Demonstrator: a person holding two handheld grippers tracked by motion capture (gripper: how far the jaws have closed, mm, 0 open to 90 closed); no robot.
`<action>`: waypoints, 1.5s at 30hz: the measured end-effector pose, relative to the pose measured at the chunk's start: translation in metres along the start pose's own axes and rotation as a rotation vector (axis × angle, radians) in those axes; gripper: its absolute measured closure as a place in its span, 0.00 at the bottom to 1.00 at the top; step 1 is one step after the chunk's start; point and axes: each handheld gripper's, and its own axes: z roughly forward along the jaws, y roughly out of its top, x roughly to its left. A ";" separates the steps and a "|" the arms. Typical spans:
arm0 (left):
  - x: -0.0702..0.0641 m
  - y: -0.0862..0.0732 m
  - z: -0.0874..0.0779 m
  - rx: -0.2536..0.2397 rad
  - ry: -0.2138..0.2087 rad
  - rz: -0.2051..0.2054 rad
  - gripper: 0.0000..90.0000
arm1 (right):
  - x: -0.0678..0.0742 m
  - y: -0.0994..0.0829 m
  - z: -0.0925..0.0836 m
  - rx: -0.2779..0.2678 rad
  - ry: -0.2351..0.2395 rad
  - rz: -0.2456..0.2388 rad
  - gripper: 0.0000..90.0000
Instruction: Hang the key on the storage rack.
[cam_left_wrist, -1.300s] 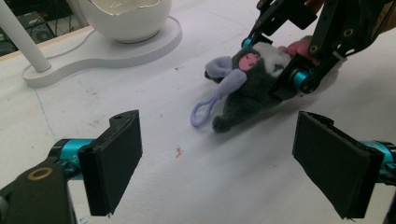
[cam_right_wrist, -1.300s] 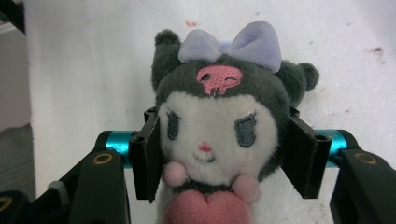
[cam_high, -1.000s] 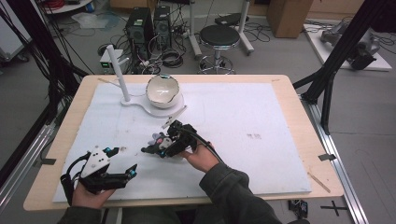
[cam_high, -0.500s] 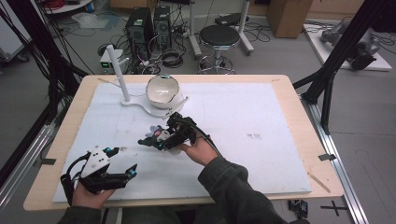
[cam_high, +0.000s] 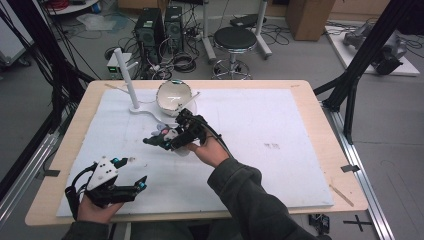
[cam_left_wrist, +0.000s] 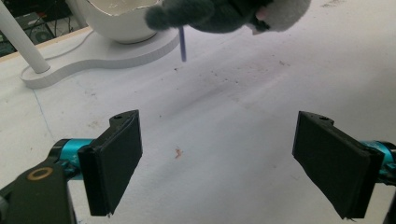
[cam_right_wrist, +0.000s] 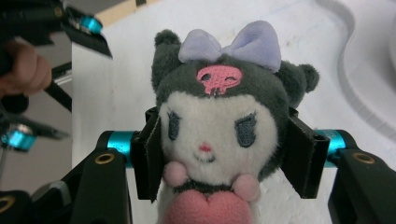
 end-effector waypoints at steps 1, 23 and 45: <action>0.000 0.000 0.000 0.000 0.000 0.000 0.18 | -0.001 0.002 0.000 -0.007 0.004 0.004 0.44; -0.001 0.000 0.001 0.004 -0.006 0.007 0.18 | -0.010 0.055 0.002 -0.061 0.002 -0.018 0.44; -0.001 -0.001 0.002 0.006 -0.006 0.004 0.18 | -0.021 0.088 0.003 -0.089 -0.006 -0.002 0.44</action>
